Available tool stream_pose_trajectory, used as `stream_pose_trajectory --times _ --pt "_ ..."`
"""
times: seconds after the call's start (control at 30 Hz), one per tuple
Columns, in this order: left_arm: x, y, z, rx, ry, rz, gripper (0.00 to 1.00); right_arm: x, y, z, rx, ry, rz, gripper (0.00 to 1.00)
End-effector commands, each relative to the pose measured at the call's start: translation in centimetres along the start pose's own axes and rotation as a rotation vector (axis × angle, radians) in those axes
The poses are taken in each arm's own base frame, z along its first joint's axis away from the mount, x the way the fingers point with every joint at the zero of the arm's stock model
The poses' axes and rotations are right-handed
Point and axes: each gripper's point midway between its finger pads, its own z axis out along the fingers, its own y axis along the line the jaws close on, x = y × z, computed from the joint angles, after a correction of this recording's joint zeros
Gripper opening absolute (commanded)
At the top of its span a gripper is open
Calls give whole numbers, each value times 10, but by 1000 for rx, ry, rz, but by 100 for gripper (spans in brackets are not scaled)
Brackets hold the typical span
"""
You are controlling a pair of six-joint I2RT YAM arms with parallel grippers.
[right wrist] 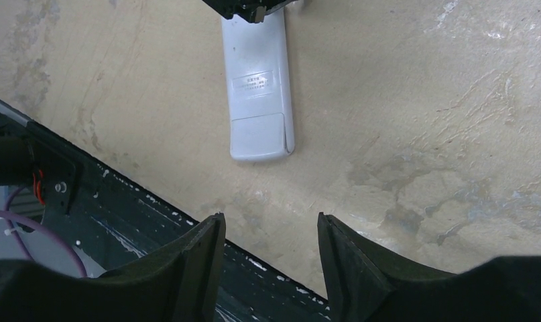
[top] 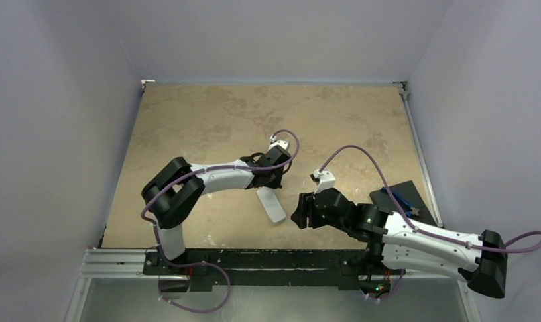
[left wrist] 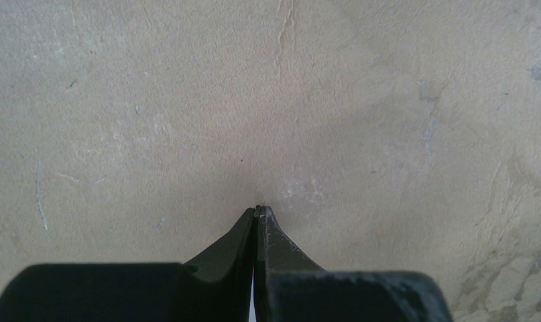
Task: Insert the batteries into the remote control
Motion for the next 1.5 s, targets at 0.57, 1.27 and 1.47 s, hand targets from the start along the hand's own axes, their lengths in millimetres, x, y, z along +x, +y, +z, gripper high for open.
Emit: stream_pose_trajectory --times 0.57,1.27,1.47 --pt "15 23 -7 -61 23 -13 0 -3 4 3 -21 -23 22 65" --pt "41 44 -33 -78 39 -39 0 0 2 17 42 11 24 68" --pt "48 48 -37 -74 44 -50 0 -7 2 20 75 -2 22 70"
